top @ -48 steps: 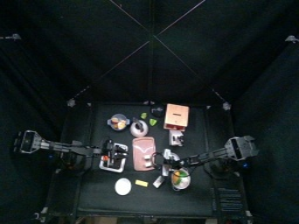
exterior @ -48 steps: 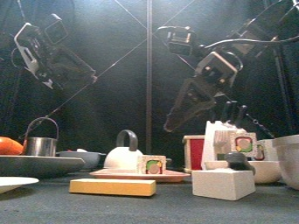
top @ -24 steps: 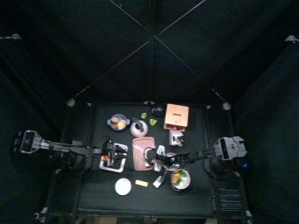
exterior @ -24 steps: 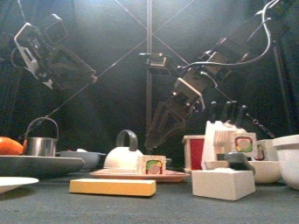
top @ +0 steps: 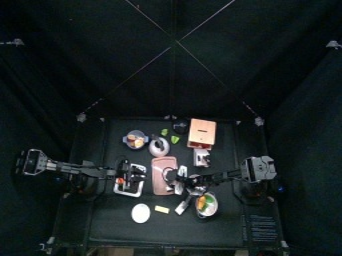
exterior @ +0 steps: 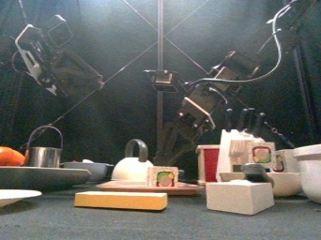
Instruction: Grab white sushi piece from plate
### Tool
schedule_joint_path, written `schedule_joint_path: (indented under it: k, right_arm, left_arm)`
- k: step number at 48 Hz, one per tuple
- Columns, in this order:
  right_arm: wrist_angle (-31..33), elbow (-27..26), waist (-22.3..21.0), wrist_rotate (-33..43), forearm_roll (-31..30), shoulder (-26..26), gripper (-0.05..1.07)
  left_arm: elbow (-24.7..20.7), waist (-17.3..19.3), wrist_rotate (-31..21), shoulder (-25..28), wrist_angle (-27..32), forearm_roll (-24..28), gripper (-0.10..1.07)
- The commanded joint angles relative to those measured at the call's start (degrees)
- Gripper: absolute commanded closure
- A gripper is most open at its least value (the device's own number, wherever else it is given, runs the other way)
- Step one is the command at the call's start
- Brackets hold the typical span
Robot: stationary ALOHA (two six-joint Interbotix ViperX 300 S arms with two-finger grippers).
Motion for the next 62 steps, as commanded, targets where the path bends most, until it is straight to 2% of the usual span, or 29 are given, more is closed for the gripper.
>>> schedule_joint_path:
  k: [1,9,14,26,34,62]
  right_arm:
    - [-1.14,-1.32,-0.70,0.00,-0.09,-0.79,0.11]
    - [-1.76,-1.23,-0.79,0.00,-0.09,-0.53,0.12]
    - [-1.76,-1.23,-0.97,0.00,0.00,-0.53,0.16]
    - [-1.58,-0.79,-1.58,0.00,0.26,-0.44,0.42]
    - [-1.49,-0.79,-1.58,0.00,0.62,-0.88,0.54]
    - [-1.41,-1.05,-1.49,0.00,0.70,-1.23,0.57]
  left_arm:
    - [-0.70,0.18,0.09,-0.09,-0.09,0.00,0.32]
    - [-0.79,0.18,0.09,-0.09,-0.18,0.00,0.32]
    - [-0.79,0.26,0.09,-0.09,-0.18,0.00,0.32]
    - [-0.79,0.18,0.09,-0.09,-0.18,0.00,0.32]
    - [-0.79,0.18,0.09,-0.09,-0.18,0.00,0.32]
    - [-0.88,0.18,0.09,-0.09,-0.18,0.00,0.32]
